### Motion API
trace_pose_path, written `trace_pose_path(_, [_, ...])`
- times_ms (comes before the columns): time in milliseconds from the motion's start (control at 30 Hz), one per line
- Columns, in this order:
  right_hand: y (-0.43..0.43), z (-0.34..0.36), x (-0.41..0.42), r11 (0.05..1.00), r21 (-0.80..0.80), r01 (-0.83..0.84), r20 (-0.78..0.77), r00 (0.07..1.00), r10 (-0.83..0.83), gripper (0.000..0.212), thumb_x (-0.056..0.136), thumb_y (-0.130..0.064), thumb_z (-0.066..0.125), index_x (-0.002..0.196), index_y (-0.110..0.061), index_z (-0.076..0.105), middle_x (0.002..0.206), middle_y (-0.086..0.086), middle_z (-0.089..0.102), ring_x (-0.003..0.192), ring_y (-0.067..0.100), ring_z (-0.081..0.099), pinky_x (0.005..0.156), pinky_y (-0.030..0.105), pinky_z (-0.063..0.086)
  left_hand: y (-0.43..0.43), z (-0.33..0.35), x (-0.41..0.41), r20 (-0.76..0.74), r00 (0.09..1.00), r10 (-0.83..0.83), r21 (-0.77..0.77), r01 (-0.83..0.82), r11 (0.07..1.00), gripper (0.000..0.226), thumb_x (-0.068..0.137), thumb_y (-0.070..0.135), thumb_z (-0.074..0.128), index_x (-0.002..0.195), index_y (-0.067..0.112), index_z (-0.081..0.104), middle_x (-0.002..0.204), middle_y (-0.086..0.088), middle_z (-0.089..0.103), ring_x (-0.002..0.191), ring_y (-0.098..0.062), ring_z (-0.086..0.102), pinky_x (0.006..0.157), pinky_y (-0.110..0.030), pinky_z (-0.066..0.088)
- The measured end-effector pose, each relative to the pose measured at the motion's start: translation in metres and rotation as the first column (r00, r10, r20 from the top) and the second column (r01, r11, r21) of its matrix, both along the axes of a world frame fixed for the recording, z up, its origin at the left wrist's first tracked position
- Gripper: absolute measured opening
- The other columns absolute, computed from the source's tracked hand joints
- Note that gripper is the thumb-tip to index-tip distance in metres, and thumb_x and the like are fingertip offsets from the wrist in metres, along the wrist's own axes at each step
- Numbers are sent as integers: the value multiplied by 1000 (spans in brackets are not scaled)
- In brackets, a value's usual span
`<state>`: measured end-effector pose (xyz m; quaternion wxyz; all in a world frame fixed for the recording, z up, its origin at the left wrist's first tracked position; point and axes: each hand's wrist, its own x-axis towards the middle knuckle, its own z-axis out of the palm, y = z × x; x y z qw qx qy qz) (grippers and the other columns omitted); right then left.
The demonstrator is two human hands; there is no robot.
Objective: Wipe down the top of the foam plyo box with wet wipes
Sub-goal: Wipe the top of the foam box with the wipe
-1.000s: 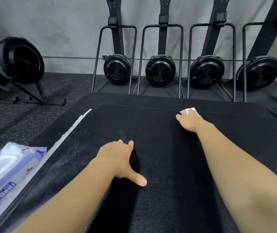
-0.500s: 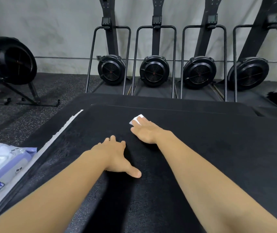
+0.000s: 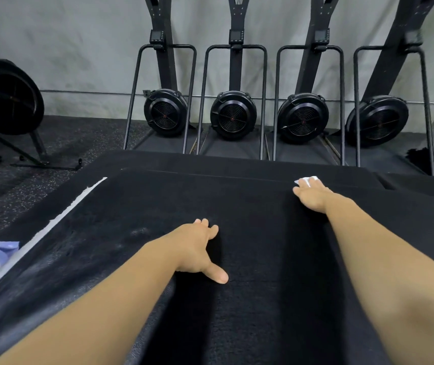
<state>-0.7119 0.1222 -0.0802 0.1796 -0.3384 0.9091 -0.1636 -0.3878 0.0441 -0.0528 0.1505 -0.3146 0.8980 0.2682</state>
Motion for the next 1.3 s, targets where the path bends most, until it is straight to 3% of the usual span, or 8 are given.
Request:
trace_pose_path(100, [-11, 4, 18, 999, -39, 3, 5, 1000, -3, 54, 99, -43, 35, 149, -23, 39, 155, 5, 24, 142, 29, 28, 114, 40, 24, 2, 1, -1, 10, 1000, 0, -13, 0, 1000, 114, 72, 46, 81, 155, 26, 4, 162, 4, -8, 148, -10, -10, 121, -35, 9])
trace_pose_path(267, [-30, -1, 101, 956, -152, -251, -49, 968, 246, 47, 95, -39, 40, 137, -21, 51, 139, 1, 36, 134, 19, 37, 103, 25, 27, 3, 5, -5, 53, 999, -6, -49, 8, 999, 115, 72, 48, 80, 155, 25, 4, 162, 2, -7, 148, -12, -8, 121, -36, 9])
trace_pose_path(367, [-40, -6, 156, 893, -175, -416, -66, 909, 410, 47, 95, -40, 39, 137, -21, 50, 138, 0, 36, 134, 18, 35, 110, 29, 29, 4, 6, -4, 62, 998, -7, -70, 12, 997, 114, 70, 51, 80, 155, 25, 8, 162, 0, -1, 149, -15, -1, 121, -36, 14])
trace_pose_path(467, [-45, -3, 185, 860, -120, -496, 52, 862, 505, 50, 98, -47, 32, 141, -24, 42, 144, -4, 29, 138, 21, 27, 113, 39, 27, 5, 7, -2, 30, 999, 35, -52, -33, 998, 104, 67, 52, 83, 151, 26, 27, 157, -1, 27, 141, -20, 31, 110, -33, 32])
trace_pose_path(533, [-45, 0, 180, 845, -80, -529, 55, 844, 534, 46, 101, -44, 26, 141, -26, 39, 147, -6, 28, 138, 22, 27, 114, 40, 24, 4, 7, -1, 18, 999, 26, -46, -26, 999, 107, 67, 51, 82, 153, 26, 22, 160, 1, 19, 147, -18, 19, 115, -35, 25])
trace_pose_path(633, [-36, 1, 148, 873, -71, -483, -42, 876, 481, 45, 101, -39, 28, 144, -32, 39, 150, -9, 26, 134, 25, 34, 112, 40, 27, 3, 5, -1, 28, 1000, -2, -44, 3, 999, 116, 70, 50, 81, 155, 25, 6, 162, 2, -4, 149, -13, -7, 121, -37, 10])
trace_pose_path(1033, [8, -2, 20, 999, -22, -43, 18, 999, 44, 55, 99, -45, 32, 152, -29, 31, 154, -4, 19, 143, 27, 25, 115, 39, 21, 2, 2, -2, 16, 1000, -10, -29, 10, 1000, 114, 73, 48, 79, 155, 26, 3, 162, 3, -7, 148, -12, -10, 120, -36, 10])
trace_pose_path(1300, [1, -6, 156, 905, -91, -415, -40, 910, 413, 52, 99, -45, 29, 146, -25, 35, 146, -4, 27, 139, 21, 27, 116, 41, 25, -1, 0, -1, 18, 1000, -1, -52, 2, 999, 116, 69, 52, 81, 155, 27, 6, 162, 5, -5, 148, -11, -7, 121, -34, 12])
